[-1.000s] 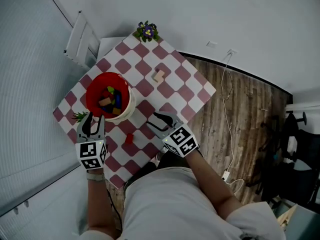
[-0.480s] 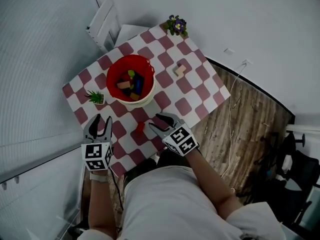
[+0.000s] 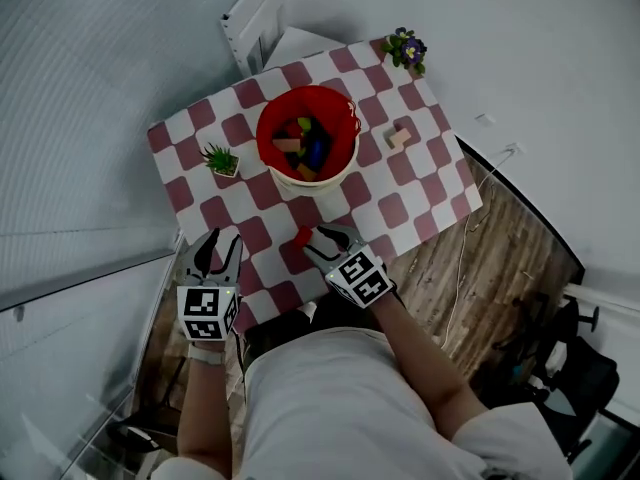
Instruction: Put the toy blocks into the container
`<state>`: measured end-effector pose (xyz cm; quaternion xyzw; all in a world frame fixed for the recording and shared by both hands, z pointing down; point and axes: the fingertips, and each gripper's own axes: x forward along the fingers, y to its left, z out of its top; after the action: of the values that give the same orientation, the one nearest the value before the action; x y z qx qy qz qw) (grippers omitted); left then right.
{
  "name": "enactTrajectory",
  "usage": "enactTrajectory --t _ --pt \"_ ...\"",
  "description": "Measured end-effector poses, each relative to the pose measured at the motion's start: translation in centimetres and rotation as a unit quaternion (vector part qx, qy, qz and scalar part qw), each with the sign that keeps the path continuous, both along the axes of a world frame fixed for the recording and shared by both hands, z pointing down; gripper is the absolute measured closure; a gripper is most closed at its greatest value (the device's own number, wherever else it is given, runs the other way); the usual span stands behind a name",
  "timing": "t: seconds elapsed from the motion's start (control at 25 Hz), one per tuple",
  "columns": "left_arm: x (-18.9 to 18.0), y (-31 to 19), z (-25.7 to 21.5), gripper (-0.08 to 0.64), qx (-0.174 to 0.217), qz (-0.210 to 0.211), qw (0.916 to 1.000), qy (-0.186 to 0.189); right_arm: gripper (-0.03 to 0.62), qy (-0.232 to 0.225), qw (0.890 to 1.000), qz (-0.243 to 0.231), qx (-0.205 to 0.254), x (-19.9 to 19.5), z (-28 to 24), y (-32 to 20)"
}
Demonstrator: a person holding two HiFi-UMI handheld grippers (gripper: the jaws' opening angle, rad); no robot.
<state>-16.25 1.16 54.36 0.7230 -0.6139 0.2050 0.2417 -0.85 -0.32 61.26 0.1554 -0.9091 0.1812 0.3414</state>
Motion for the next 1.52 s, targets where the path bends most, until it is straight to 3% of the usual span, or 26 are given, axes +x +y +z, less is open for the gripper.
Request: enactTrajectory --t 0.6,0.92,1.52 --pt "-2.2 6.4 3.2 0.403 -0.039 -0.052 0.9976 0.022 0.408 0.072 0.996 -0.044 0.011 -2.6 4.9 1.6" --pt "-2.4 8.3 3.9 0.403 -0.049 -0.065 0.9962 0.029 0.408 0.12 0.992 -0.028 0.025 -2.1 6.7 0.6" --pt "-2.2 8.2 3.4 0.404 -0.044 -0.061 0.9967 0.03 0.457 0.087 0.996 0.013 0.008 -2.0 5.3 -0.7"
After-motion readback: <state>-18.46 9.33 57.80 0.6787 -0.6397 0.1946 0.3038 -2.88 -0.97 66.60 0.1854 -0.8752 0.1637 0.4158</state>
